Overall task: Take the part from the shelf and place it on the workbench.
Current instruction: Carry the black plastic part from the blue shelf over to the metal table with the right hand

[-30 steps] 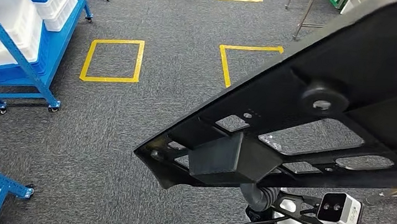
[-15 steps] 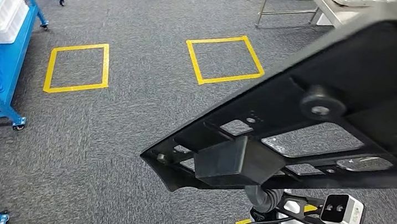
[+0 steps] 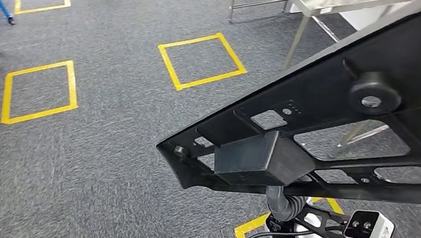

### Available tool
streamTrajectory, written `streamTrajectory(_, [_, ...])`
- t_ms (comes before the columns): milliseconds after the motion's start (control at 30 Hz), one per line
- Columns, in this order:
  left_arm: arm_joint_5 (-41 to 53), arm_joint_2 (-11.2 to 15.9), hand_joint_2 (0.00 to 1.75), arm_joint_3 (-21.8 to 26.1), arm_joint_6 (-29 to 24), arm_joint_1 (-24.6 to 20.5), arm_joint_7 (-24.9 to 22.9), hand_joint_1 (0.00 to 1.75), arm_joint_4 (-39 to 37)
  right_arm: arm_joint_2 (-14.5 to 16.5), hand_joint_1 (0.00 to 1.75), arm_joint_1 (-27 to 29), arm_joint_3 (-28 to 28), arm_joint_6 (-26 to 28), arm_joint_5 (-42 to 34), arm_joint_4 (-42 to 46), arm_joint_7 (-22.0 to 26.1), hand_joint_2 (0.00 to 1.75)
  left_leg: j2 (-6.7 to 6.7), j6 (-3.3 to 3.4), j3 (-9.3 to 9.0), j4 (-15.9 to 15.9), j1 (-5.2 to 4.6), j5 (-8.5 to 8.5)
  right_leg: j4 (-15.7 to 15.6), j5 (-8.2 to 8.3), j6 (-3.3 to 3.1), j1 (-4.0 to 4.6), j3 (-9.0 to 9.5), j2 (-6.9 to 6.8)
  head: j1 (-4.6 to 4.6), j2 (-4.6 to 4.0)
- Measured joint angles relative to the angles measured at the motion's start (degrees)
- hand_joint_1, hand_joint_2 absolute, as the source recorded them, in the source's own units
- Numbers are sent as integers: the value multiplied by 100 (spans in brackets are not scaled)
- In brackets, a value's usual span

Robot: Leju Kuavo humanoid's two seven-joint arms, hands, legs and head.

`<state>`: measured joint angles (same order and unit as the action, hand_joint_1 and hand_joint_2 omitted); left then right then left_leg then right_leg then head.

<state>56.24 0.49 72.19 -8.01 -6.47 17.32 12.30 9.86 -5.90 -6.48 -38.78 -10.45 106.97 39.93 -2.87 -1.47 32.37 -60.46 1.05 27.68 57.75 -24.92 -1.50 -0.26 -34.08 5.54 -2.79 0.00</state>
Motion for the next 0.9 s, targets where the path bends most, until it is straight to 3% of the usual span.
streamTrajectory(67, [19, 20, 0, -33, 7, -11, -21, 0, 1, 12, 152, 23, 33, 71, 78, 71, 0, 175, -178, 27, -127, 319, -3, -70, 12, 22, 71, -17, -49, 126, 1, 0])
streamTrajectory(133, [17, 33, 0, -62, 12, -28, -35, 0, 1, 17, 152, 58, 57, 90, 104, 132, 0, 175, -75, 79, -135, 353, -15, -94, 2, 52, 153, -33, -90, 231, 1, 0])
streamTrajectory(200, [18, 38, 0, -85, 14, -59, -40, 0, 1, 17, 152, 79, 79, 90, 113, 182, 1, 175, 69, 158, -151, 407, -7, -135, 148, -55, 206, -22, -172, 22, 1, 0])
streamTrajectory(267, [30, 38, 0, -96, 16, -69, -58, 0, 1, 17, 152, 89, 97, 91, 120, 210, 1, 175, 233, 212, -154, 437, -17, -152, 760, -400, 242, -11, -461, -353, 1, 0])
streamTrajectory(333, [64, 36, 0, -103, 36, -68, -114, 0, 1, 16, 152, 125, 122, 102, 134, 219, 0, 175, 403, 231, -148, 435, -35, -144, 1527, -712, 276, -21, -830, -493, 1, 0])
streamTrajectory(367, [83, 28, 0, -112, 51, -78, -155, 0, 1, 14, 152, 153, 138, 105, 141, 221, 0, 175, 484, 232, -148, 434, -38, -139, 1687, -725, 287, -28, -905, -509, 1, 0])
streamTrajectory(400, [96, 15, 0, -125, 64, -96, -193, 0, 1, 10, 152, 181, 152, 99, 148, 224, 0, 175, 558, 229, -151, 433, -40, -132, 1624, -638, 292, -35, -866, -528, 1, 0])
streamTrajectory(467, [97, -31, 0, -157, 73, -139, -244, 0, 1, 2, 152, 216, 166, 65, 171, 228, 0, 175, 684, 206, -175, 428, -43, -110, 863, -267, 279, -38, -448, -649, 1, 0])
streamTrajectory(500, [85, -52, 0, -169, 72, -158, -250, 0, 1, -1, 152, 220, 167, 49, 185, 228, 0, 175, 736, 184, -191, 425, -56, -94, 457, -137, 251, -24, -221, -779, 1, 0])
streamTrajectory(567, [33, -97, 0, -179, 66, -181, -239, 0, 0, -7, 152, 208, 161, 52, 204, 227, -1, 175, 832, 125, -219, 416, -76, -63, 19, -40, 189, 15, 10, -931, 1, 0])
streamTrajectory(633, [-38, -146, 0, -178, 57, -190, -215, 0, -1, -16, 152, 188, 144, 72, 202, 222, -1, 175, 936, 60, -248, 419, -81, -41, -29, -44, 134, 36, 6, -859, 1, 0])
streamTrajectory(667, [-64, -166, 0, -177, 55, -193, -201, 0, -2, -21, 152, 179, 130, 79, 200, 220, -2, 175, 925, 26, -261, 404, -70, -14, -52, -31, 104, 25, 14, -793, 1, 0])
streamTrajectory(733, [-95, -193, 0, -175, 54, -188, -173, 0, -2, -26, 152, 140, 86, 88, 195, 210, -2, 175, 704, -27, -168, 124, -43, 192, -102, 2, 35, -12, 38, -665, 0, 0])
streamTrajectory(800, [-102, -201, 0, -175, 51, -160, -166, 0, -2, -27, 152, 107, 40, 90, 191, 192, -2, 175, 419, -56, 177, -616, -26, 575, -112, 16, -3, -23, 38, -535, -1, 0])
streamTrajectory(833, [-107, -201, 0, -174, 51, -141, -166, 0, -2, -28, 152, 101, 22, 95, 187, 178, -2, 175, 360, -66, 380, -1011, -25, 726, -108, 18, -9, -18, 31, -460, -1, 0])
streamTrajectory(867, [-112, -202, 0, -174, 54, -124, -167, 0, -2, -33, 152, 102, 9, 105, 181, 164, -3, 175, 339, -71, 521, -1260, -25, 774, -101, 18, -10, -14, 27, -383, -1, 0])
streamTrajectory(900, [-118, -204, 0, -173, 61, -109, -167, 0, -2, -40, 152, 102, -10, 127, 171, 147, -3, 175, 330, -69, 562, -1286, -25, 698, -90, 17, -7, -11, 26, -303, -1, 0])
